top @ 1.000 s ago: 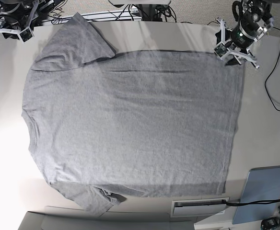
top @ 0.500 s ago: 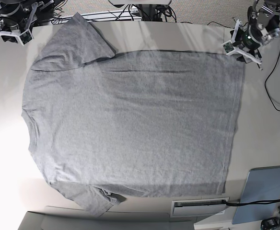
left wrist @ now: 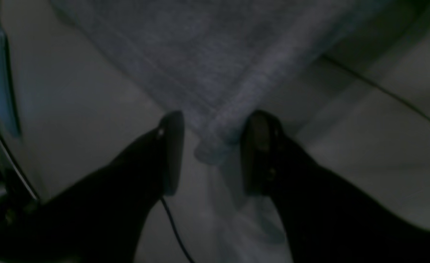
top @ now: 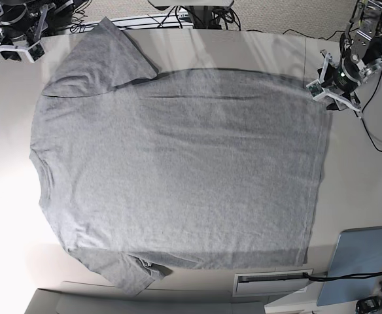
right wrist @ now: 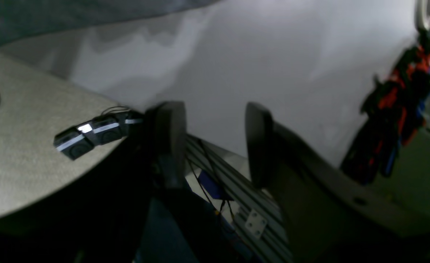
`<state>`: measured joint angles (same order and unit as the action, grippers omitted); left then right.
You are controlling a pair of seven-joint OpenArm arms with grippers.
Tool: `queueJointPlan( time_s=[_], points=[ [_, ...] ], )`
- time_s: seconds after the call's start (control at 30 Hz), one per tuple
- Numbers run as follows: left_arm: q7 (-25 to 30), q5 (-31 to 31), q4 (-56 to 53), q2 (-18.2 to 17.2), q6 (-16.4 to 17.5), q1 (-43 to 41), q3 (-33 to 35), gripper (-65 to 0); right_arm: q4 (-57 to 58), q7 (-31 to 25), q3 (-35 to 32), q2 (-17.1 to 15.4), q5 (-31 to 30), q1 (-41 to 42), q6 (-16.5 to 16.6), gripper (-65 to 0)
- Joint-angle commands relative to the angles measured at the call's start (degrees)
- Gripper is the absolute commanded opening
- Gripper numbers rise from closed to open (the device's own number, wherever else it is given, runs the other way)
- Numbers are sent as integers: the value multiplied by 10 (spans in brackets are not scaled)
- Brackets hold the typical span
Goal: Fold the T-shirt properly
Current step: 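Move both grippers down to the shirt's shoulder corners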
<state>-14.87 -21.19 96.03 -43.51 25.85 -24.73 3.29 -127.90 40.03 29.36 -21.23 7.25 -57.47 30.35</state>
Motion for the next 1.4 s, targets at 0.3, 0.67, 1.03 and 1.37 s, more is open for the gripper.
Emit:
queueJointPlan(
  time_s=[0.3,0.67,1.03,1.37],
  points=[
    [-12,-1,-5,-1,55,-16,4,-650,-4,-149,2,-51,127,-6,91,-387],
    [-11,0,-5,0,46,-16,4,-650,70,-184,-134,-112,228,64,92,-390],
    [-11,-1,-5,0,28,-16,4,-650,156,-149,-273,-111,242,167,88,-390],
    [-11,-1,-5,0,25,-16,4,-650,187,-132,-305,-111,226,232,89,-390]
  ],
)
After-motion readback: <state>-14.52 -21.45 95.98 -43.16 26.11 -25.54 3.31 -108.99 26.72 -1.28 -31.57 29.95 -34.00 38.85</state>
